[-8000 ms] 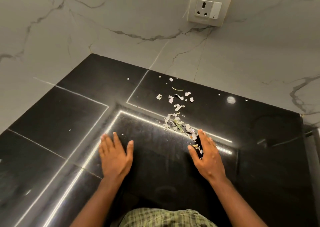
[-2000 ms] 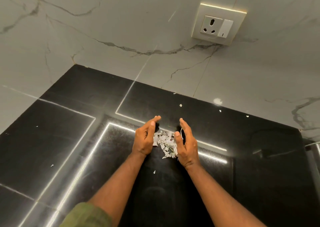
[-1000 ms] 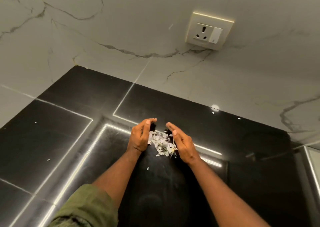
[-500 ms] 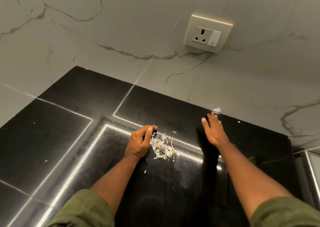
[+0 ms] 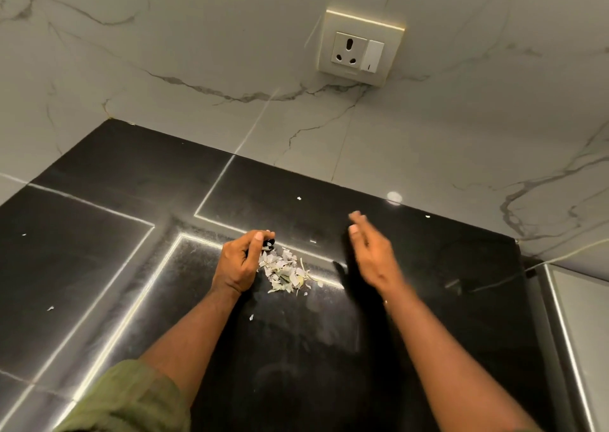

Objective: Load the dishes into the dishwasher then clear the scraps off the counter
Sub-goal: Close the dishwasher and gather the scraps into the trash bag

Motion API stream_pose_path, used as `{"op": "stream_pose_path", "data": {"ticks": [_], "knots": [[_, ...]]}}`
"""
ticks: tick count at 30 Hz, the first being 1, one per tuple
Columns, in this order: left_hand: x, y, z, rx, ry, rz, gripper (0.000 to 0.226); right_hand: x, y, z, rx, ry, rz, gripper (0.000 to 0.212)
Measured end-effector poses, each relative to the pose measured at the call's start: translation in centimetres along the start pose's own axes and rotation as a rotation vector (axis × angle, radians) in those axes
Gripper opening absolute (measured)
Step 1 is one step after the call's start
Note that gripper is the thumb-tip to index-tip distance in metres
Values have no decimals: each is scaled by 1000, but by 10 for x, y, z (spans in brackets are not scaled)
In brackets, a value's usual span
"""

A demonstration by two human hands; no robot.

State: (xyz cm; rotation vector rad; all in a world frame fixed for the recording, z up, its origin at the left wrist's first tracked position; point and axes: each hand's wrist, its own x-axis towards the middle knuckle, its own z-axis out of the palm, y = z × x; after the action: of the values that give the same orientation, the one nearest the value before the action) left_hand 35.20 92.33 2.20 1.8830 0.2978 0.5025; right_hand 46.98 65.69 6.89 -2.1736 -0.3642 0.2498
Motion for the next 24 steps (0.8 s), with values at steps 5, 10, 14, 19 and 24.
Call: {"op": "stream_pose_path", "data": {"ticks": [5,10,14,19,24], "knots": [[2,-2,3,22,3,2,48,42,50,-105,-311,64,248,56],[4,-2,3,25,12,22,46,46,70,-93,-387,-57,248,64],[4,0,4,28,11,16,45,17,23,-13,-278,-167,59,55],[2,4,2,46,20,20,43,-15,-13,65,-210,-369,-154,59],[2,2,1,30,12,10,43,40,-42,47,-106,-327,-109,58]]}}
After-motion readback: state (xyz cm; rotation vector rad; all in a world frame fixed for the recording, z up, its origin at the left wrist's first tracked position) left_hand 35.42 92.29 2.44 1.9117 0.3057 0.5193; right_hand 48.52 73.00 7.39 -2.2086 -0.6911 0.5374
